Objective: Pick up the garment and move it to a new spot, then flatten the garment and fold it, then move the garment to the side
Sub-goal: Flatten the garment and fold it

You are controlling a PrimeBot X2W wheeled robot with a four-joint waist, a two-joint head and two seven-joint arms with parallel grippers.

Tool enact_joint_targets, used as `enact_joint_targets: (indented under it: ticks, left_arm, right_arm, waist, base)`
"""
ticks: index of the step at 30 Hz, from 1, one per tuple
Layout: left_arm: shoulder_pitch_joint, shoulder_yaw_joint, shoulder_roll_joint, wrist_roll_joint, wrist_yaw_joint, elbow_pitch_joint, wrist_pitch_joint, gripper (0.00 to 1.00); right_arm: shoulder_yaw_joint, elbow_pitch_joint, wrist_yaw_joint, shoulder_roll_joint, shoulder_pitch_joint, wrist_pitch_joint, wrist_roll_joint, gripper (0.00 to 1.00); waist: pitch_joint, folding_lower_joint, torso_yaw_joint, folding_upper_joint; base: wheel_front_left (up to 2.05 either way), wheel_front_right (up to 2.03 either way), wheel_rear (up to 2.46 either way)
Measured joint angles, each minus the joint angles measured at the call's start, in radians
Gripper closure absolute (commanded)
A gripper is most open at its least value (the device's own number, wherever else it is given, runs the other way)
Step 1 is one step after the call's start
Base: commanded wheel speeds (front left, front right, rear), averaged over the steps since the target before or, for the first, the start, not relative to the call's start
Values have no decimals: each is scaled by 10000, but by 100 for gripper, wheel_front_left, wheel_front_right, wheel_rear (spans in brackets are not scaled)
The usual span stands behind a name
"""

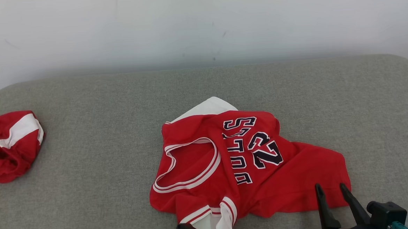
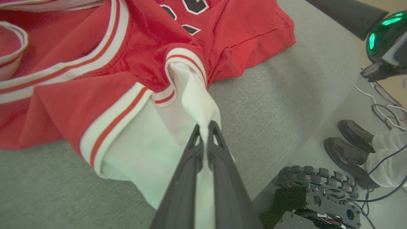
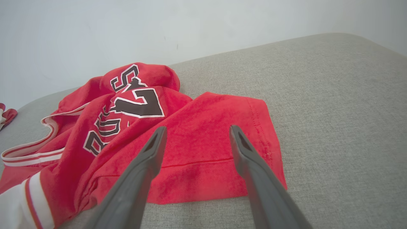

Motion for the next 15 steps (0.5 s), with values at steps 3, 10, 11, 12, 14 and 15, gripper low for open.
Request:
enact_joint_targets:
  ticks: [3,10,11,12,14,15]
  left_arm:
    - [175,56,-88,-301,86,-251,343,0]
    - [-128,1373,59,-719,1237,-123,291,0]
    - [-197,1561,217,-642,1509,27,382,0]
    - [-200,1670,328,-644,1632,157,441,0]
    - [-196,1714,299,-800,1618,332,571,0]
    - [-196,1701,238,-865,1588,405,612,0]
  right_arm:
    - [21,10,0,0,-10,-2,8,0]
    - [205,107,0,0,-100,-48,17,0]
    - [249,115,0,2,-123,-46,15,0]
    - [272,127,0,0,-146,-48,13,0]
    - [328,155,0,6,-187,-52,12,0]
    - [337,174,0,6,-192,-56,12,0]
  waist:
    - [34,0,50,0]
    - [16,0,21,1]
    - [5,0,-15,0]
    - [-1,0,-57,0]
    - [-6,0,-157,1]
    - [-6,0,-212,1]
  base:
    - [0,0,0]
    - [0,0,0]
    - [0,0,0]
    - [0,0,0]
    - [0,0,0]
    - [0,0,0]
